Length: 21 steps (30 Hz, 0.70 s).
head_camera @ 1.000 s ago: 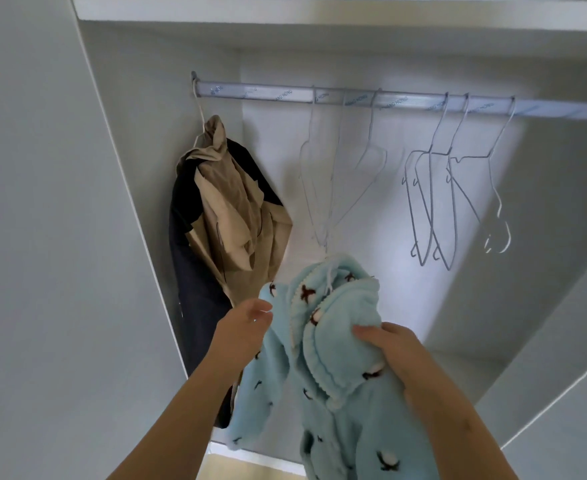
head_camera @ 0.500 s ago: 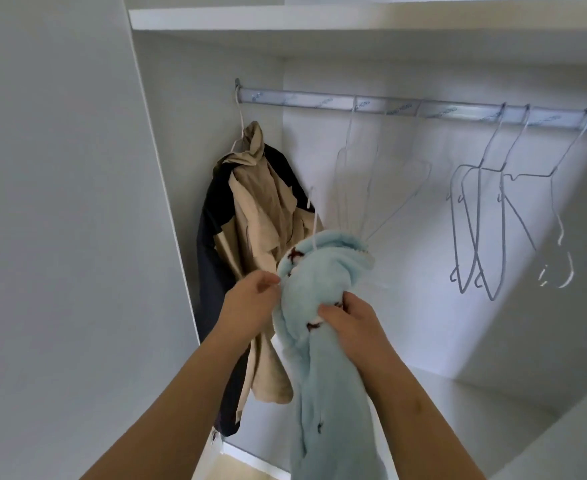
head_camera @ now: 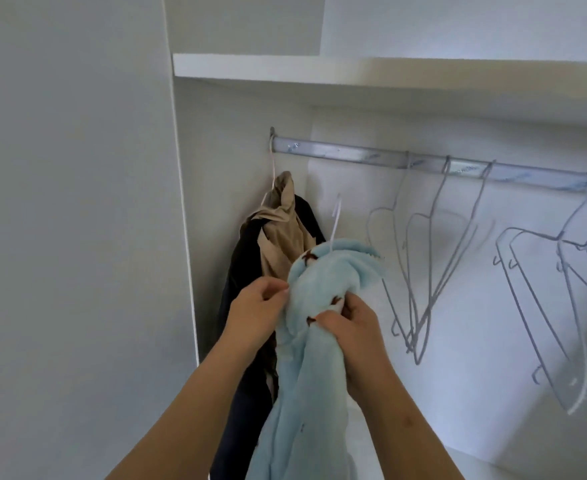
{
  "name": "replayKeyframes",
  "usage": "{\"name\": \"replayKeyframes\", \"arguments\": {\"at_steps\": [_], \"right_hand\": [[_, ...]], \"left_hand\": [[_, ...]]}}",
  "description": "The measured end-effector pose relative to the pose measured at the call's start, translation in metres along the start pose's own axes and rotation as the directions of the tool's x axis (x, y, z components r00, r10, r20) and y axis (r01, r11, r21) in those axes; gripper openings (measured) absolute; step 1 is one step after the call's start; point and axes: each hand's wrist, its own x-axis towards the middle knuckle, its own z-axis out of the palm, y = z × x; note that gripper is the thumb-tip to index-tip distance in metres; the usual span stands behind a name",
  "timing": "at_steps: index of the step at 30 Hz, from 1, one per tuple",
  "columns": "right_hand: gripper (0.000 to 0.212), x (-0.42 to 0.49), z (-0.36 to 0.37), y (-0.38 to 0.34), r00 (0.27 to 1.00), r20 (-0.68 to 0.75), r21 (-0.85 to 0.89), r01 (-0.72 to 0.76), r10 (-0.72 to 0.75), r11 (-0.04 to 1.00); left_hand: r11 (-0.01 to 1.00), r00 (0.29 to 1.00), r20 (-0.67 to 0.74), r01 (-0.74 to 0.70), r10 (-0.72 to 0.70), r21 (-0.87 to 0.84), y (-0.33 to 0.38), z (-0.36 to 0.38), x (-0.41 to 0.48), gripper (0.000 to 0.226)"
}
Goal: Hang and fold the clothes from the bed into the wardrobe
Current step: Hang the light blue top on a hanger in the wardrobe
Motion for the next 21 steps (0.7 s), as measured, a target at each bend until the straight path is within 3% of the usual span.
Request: {"name": "replayKeyframes", "arguments": {"at_steps": [12, 21], "right_hand": [[0.015, 0.104, 0.015, -0.05, 0.947, -0.202, -0.129, 0.226, -0.249, 0.965], [0.025, 0.155, 0.026, -0.001, 0.968, -0.246, -0.19, -0.009, -0.039, 0.982]], "left_hand": [[0.994, 0.995, 0.055, -0.075, 0.08, -0.081, 0.023, -0.003, 0.094, 0.019], [0.996, 0.997, 0.075, 0.025, -0.018, -0.087, -0.008, -0.002, 0.114, 0.02]]}}
